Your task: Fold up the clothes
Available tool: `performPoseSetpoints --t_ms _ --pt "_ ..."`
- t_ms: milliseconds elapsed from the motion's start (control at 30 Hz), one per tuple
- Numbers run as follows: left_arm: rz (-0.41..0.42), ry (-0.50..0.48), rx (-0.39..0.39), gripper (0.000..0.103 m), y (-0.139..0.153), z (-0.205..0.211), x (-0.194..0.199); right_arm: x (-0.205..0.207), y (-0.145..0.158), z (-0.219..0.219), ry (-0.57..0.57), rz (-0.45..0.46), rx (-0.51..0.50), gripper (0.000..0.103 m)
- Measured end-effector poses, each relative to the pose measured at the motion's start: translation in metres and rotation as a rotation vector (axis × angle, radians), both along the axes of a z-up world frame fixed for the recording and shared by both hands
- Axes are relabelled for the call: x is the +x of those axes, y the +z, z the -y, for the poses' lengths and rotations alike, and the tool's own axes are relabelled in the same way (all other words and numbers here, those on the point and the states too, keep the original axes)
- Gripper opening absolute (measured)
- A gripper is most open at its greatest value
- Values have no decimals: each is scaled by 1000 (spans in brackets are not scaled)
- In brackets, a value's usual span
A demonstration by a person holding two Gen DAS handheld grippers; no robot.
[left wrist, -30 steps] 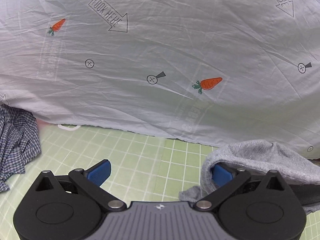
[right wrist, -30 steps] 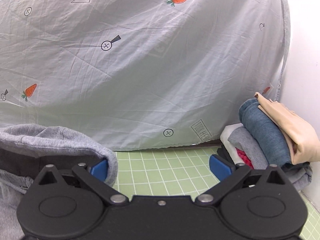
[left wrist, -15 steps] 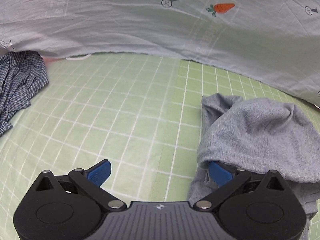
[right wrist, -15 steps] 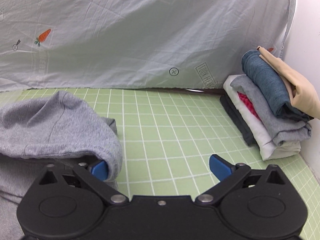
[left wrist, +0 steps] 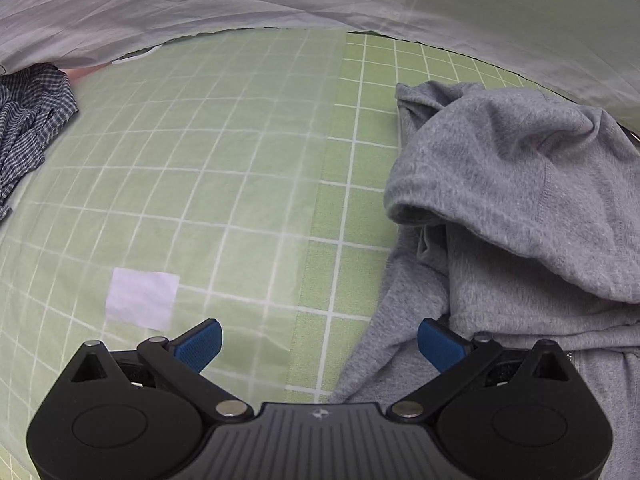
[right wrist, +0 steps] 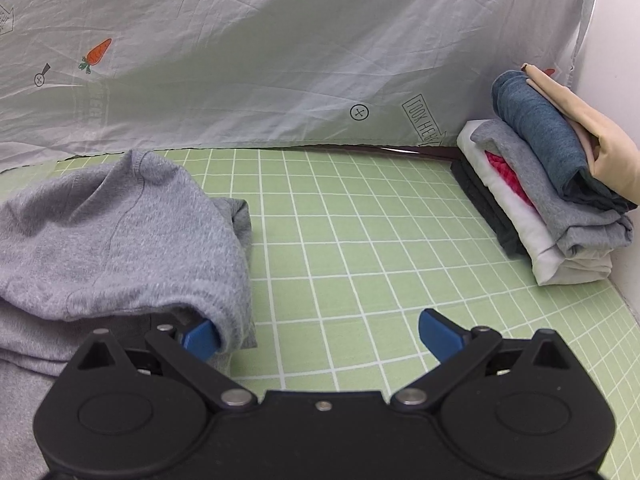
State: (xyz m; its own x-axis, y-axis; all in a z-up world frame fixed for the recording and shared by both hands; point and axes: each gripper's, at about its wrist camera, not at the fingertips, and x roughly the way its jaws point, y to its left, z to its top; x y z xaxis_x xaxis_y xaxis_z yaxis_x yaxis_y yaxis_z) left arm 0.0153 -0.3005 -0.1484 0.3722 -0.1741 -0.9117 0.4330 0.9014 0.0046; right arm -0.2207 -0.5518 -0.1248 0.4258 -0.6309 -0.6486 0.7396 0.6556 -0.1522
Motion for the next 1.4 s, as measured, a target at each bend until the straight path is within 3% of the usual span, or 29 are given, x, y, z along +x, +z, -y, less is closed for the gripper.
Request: performPoseSetpoints --t_ms 233,833,1200,1400 --pt "-10 -22 9 103 4 -17 -31 -28 0 -25 20 -8 21 102" --pt "-53 -60 40 103 -16 -74 -117 -95 -41 -90 75 -106 200 102" --pt "-45 -100 -17 103 -19 -97 -147 -120 -43 -109 75 -92 245 102" --pt "-38 -174 -29 103 -19 -98 -164 -126 -49 -129 160 -103 318 102"
